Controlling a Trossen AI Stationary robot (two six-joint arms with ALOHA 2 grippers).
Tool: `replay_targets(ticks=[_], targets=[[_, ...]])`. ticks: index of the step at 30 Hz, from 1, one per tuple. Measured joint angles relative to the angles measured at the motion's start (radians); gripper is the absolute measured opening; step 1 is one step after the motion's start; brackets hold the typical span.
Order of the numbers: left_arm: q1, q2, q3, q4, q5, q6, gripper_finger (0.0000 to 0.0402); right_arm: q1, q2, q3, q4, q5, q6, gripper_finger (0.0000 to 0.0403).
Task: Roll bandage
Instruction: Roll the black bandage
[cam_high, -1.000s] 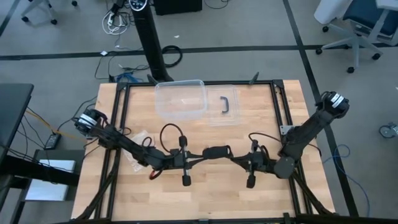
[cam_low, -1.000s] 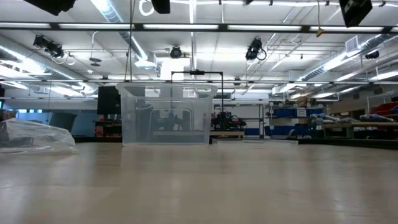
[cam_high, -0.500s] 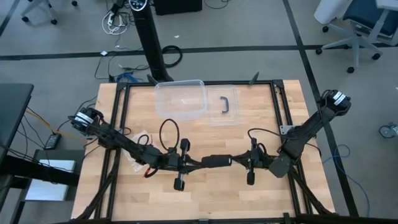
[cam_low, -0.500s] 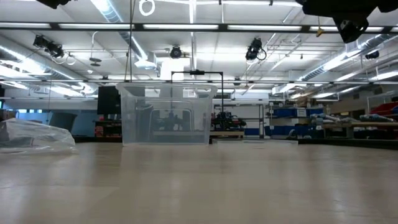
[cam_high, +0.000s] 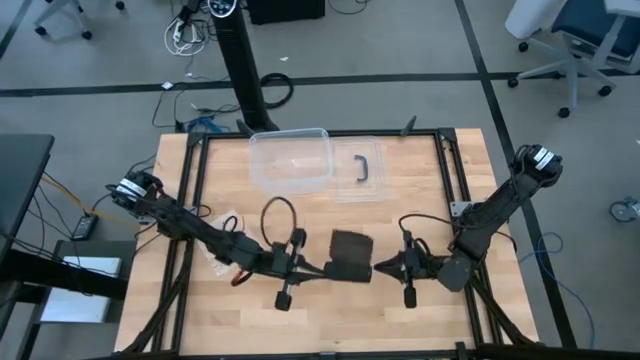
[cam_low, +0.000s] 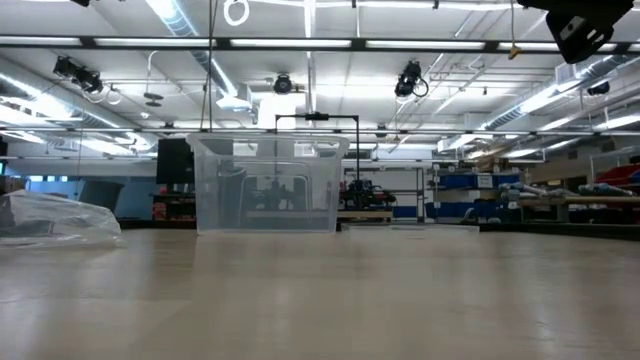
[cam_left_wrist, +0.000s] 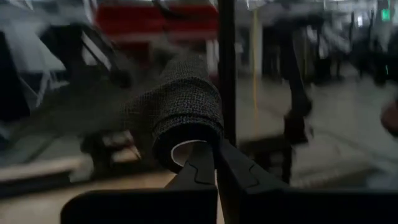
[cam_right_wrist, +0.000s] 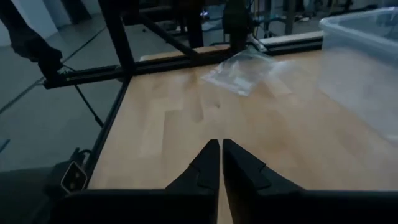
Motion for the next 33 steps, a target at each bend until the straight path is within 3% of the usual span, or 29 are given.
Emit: replay_targets(ticks=[6,13,19,25,30,33], targets=[[-0.020,0.000,0.000,-0.209,0.049,0.029,0.0000,0.000,-0.005,0.000,0.000,0.026,-0.034,0.0073],[-0.070,0.001,0.000,-0.399,0.048,0.204,0.0000,-0.022,-0.076,0.000,0.000,-0.014,-0.025,0.0131],[-0.103,0.002,0.000,-0.272,0.092,0.292,0.0000,-0.092,-0.054,0.000,0.044,-0.168,-0.187,0.0171],[-0.105,0.002,0.000,-0.112,0.105,0.308,0.0000,-0.087,0.031,-0.001,0.235,-0.119,-0.416,0.0200],[-0.093,0.002,0.000,-0.063,-0.062,0.284,0.0000,-0.056,0.050,0.007,0.297,-0.089,-0.428,0.0224],[-0.075,0.002,0.000,-0.071,-0.103,0.239,0.0000,-0.040,0.050,0.024,0.299,-0.049,-0.421,0.0239]])
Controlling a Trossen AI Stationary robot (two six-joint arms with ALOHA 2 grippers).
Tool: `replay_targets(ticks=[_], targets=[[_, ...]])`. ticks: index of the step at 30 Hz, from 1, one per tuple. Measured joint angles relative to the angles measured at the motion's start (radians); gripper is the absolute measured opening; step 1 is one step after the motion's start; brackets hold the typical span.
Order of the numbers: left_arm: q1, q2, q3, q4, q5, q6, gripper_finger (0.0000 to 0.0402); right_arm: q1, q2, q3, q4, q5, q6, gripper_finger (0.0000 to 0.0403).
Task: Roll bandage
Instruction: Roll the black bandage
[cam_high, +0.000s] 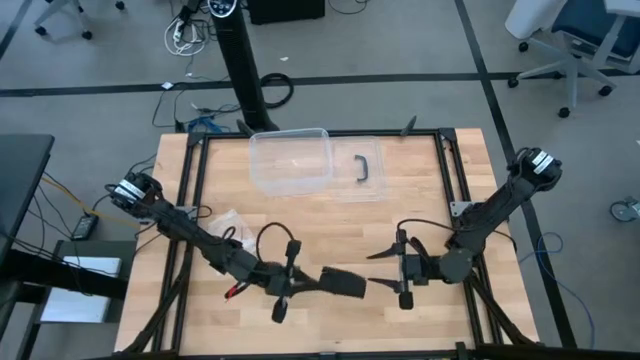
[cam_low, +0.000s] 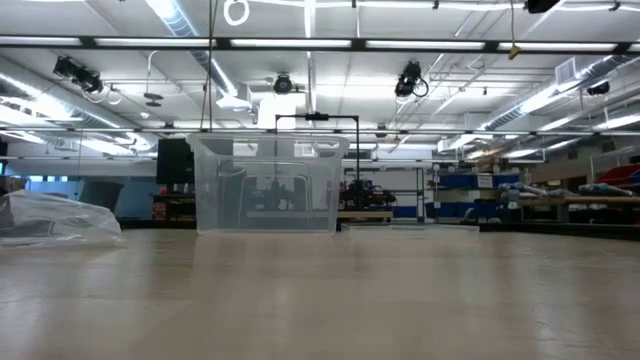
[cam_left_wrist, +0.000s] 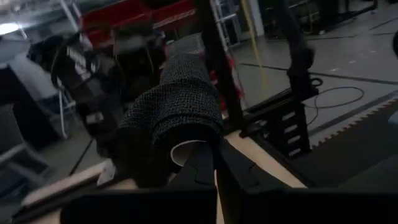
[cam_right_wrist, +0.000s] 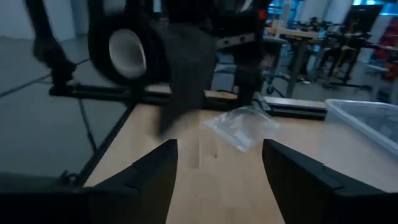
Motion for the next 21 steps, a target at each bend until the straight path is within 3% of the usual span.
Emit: replay_targets(ticks=[7,21], targets=[[0.024,0.001,0.000,0.006,0.002,-0.029,0.0000,-0.010,0.013,0.037,0.011,0.000,0.056,0.0260],[0.027,0.001,0.000,0.097,0.018,-0.030,0.0000,-0.052,0.083,0.037,0.126,-0.029,-0.005,0.0250]])
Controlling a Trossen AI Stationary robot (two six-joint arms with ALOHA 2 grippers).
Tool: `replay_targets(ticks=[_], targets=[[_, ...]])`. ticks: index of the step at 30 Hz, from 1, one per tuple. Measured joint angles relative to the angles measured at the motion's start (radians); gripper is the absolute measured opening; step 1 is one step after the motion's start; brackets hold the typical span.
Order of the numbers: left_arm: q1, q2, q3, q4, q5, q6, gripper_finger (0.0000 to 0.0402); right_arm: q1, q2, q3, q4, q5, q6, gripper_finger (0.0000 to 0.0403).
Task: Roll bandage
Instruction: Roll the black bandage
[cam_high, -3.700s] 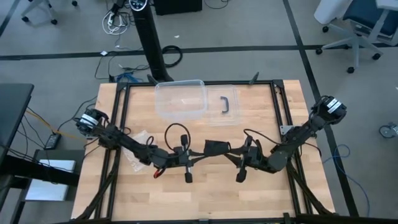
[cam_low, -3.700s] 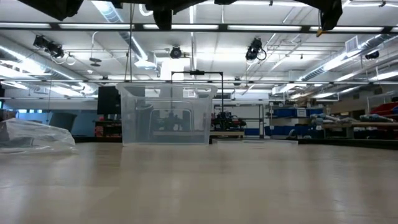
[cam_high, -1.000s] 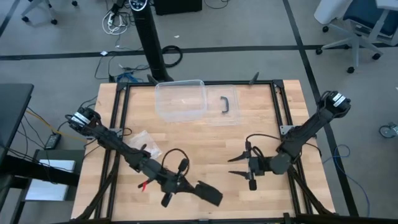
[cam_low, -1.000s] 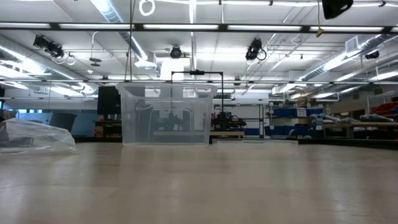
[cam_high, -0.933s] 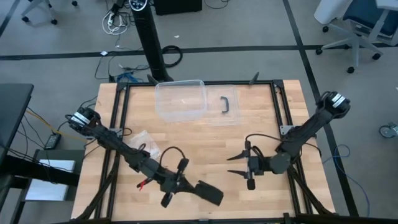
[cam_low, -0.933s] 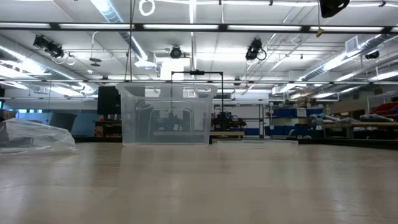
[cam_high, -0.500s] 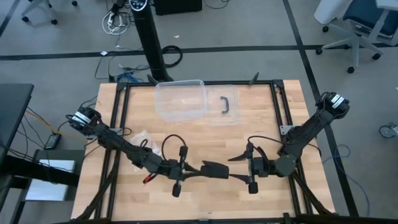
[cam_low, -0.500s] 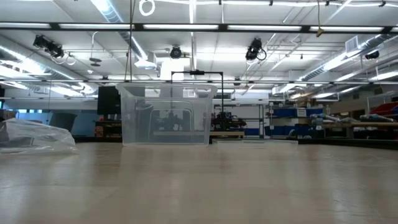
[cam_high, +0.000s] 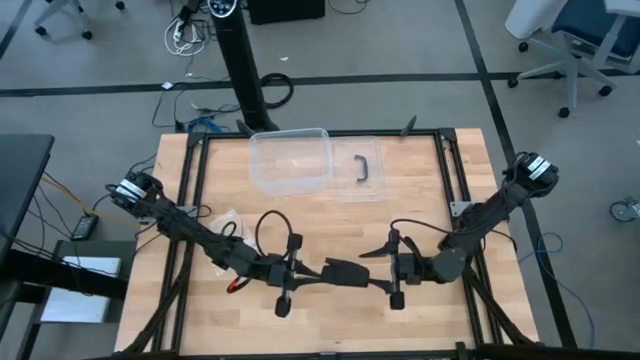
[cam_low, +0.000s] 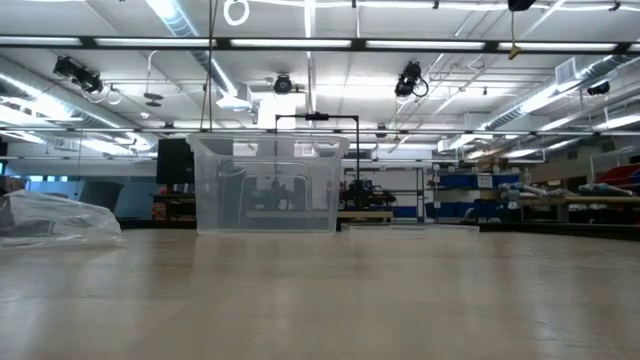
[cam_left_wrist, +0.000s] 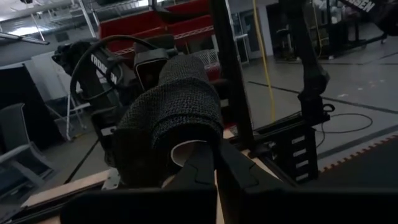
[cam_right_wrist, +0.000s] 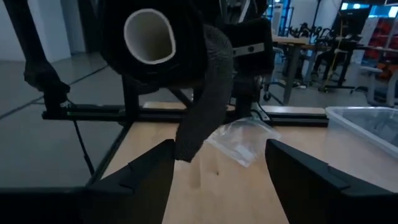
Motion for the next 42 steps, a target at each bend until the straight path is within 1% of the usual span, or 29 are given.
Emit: replay_targets(ticks=[6,13,16,20,22,27,33,35,39,42], targets=[[0.000,0.000,0.000,-0.002,0.000,-0.005,0.0000,0.000,-0.002,0.000,0.071,-0.028,-0.024,0.0251],[0.004,0.000,0.000,-0.004,-0.013,-0.006,0.0000,-0.008,-0.003,0.000,0.070,-0.027,0.008,0.0245],[0.004,0.000,0.000,-0.004,-0.018,-0.002,0.0000,0.027,-0.011,0.000,0.066,-0.016,0.013,0.0247],[0.004,0.000,0.000,-0.006,-0.022,-0.003,0.0000,0.059,-0.029,0.000,0.067,0.041,-0.008,0.0251],[0.004,0.000,0.000,-0.003,-0.022,-0.003,0.0000,0.061,-0.032,0.000,0.071,0.041,-0.003,0.0253],[0.004,0.000,0.000,0.012,-0.023,-0.002,0.0000,0.026,-0.023,0.000,0.057,0.001,0.046,0.0254],[0.004,0.000,0.000,0.012,-0.022,-0.004,0.0000,-0.015,-0.018,0.000,0.053,-0.015,0.030,0.0251],[0.004,0.000,0.000,0.012,-0.022,-0.005,0.0000,-0.039,-0.018,0.000,0.059,-0.045,0.026,0.0249],[0.004,0.000,0.000,0.028,-0.021,-0.006,0.0000,-0.088,-0.018,0.000,0.062,-0.138,0.043,0.0239],[0.004,0.000,0.000,0.029,-0.021,-0.006,0.0000,-0.101,-0.018,0.000,0.074,-0.173,0.045,0.0227]])
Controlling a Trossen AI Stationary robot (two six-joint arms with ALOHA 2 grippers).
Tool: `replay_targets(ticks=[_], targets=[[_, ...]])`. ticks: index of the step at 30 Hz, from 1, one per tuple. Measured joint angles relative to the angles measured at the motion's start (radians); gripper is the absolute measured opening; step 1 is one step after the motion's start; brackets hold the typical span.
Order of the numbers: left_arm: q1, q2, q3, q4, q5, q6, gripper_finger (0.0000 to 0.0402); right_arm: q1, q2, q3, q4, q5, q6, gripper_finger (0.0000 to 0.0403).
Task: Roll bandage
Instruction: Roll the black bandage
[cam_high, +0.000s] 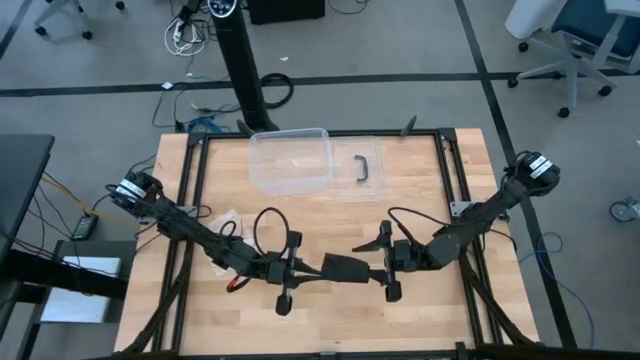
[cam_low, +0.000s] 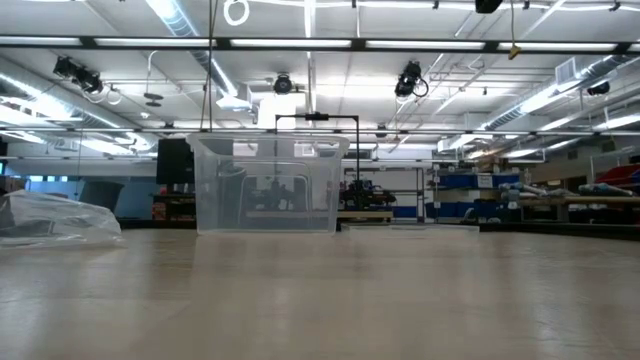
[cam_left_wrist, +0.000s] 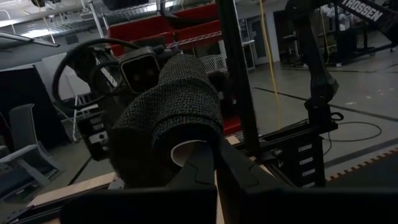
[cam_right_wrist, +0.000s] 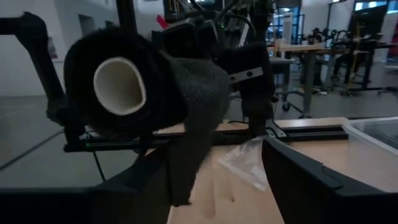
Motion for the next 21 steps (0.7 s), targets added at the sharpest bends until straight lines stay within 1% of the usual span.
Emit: replay_targets(ticks=[2,5,7,10,16,19,21], targets=[[0.000,0.000,0.000,0.002,0.000,0.000,0.0000,0.014,0.000,0.000,-0.001,0.010,0.000,0.0222],[0.000,0.000,0.000,0.008,0.000,0.000,0.0000,0.038,0.000,0.000,0.000,0.079,-0.022,0.0222],[0.000,0.000,0.000,0.009,0.000,0.000,0.0000,0.037,0.000,0.000,0.005,0.101,-0.036,0.0225],[0.000,0.000,0.000,0.009,0.000,-0.010,0.0000,0.023,-0.001,0.000,0.037,0.077,-0.045,0.0231],[0.009,0.000,0.000,0.009,0.000,-0.020,0.0000,-0.002,0.000,0.000,0.035,0.022,-0.039,0.0230],[0.011,0.000,0.000,0.010,0.000,-0.021,0.0000,-0.004,0.000,0.000,0.040,0.021,-0.046,0.0222],[0.012,0.000,0.000,0.012,0.010,-0.022,0.0000,-0.014,0.000,0.000,0.039,0.021,-0.046,0.0207]])
